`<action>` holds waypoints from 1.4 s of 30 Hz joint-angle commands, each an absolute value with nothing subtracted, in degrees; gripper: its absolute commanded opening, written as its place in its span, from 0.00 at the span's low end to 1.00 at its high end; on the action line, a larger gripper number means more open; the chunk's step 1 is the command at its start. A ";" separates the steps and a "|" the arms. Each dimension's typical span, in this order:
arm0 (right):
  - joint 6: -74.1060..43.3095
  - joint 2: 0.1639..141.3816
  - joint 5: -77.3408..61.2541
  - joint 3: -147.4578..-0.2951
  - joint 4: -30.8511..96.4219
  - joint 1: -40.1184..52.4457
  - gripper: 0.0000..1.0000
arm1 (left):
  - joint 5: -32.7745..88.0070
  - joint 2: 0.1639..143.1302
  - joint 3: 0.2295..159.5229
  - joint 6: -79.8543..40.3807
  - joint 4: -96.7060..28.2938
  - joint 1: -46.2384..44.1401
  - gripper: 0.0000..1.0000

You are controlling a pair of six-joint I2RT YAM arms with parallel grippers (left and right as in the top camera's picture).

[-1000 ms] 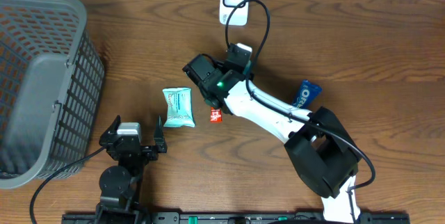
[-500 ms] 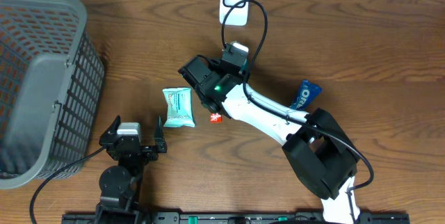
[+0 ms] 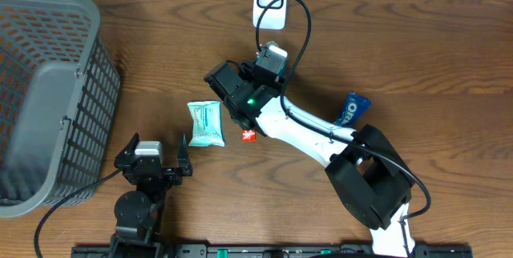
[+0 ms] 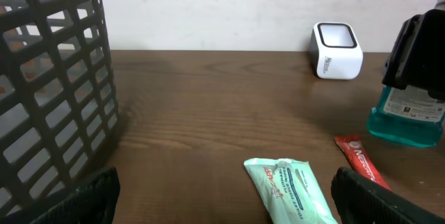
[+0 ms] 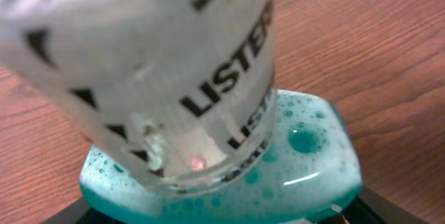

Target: Scan the item barcode

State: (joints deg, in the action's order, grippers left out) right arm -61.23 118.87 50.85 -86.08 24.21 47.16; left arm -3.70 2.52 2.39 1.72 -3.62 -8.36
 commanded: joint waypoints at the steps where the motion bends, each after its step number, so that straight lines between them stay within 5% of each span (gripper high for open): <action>1: -61.67 117.34 55.61 -85.84 23.22 46.41 0.55 | -3.57 2.52 0.54 1.65 -4.38 -8.32 0.98; 14: -61.65 117.34 55.61 -77.52 11.44 45.32 0.58 | -3.60 2.52 0.54 1.65 -4.38 -8.32 0.98; 30: -59.92 117.34 54.52 -76.64 13.02 45.74 0.92 | -3.60 2.52 0.54 1.65 -4.38 -8.32 0.98; 32: -56.93 117.32 54.57 -76.66 12.01 45.74 0.99 | -3.57 2.52 0.54 1.65 -4.38 -8.32 0.98; 42: -31.94 109.95 42.85 -77.93 14.92 46.59 0.99 | -3.60 2.52 0.54 1.65 -4.38 -8.32 0.98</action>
